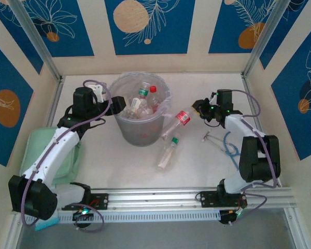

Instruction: Put the plastic bottles in the bin

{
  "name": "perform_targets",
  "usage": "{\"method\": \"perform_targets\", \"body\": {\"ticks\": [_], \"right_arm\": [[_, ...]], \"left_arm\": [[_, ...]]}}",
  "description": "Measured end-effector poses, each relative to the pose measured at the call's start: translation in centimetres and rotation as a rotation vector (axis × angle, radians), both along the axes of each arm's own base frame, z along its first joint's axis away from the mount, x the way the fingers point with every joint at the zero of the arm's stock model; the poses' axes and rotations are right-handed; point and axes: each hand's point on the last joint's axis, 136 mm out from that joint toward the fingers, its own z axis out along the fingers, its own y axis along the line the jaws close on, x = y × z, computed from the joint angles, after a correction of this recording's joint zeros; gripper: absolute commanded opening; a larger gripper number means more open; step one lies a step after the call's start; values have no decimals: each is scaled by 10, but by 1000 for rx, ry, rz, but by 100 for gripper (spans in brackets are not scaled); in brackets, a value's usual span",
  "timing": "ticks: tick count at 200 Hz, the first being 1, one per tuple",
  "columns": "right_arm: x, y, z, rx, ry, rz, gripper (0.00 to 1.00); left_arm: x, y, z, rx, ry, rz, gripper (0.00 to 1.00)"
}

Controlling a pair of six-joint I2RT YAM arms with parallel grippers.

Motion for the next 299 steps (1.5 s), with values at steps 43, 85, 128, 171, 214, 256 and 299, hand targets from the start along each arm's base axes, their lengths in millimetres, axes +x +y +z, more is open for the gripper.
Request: {"method": "perform_targets", "body": {"ticks": [43,85,128,171,214,256,299], "right_arm": [[-8,-54,84,-43,-203,-115,0],[-43,-69,192,-98,-510,-166,0],[-81,-36,285,-212,-860,-83,0],[-109,22,353,-356,-1179,65,0],[-103,80,391,-371,-1338,185,0],[-64,155,371,-417,-1375,375,2],[-24,220,318,-452,-1360,560,4]], "left_arm": [[0,1,5,6,10,3,86],[3,1,19,26,-13,-2,86],[2,2,37,50,-39,-9,86],[-5,11,49,112,-57,2,86],[-20,17,62,119,-98,5,85],[-26,18,47,124,-65,3,73],[-33,20,29,131,-28,2,68]]}}
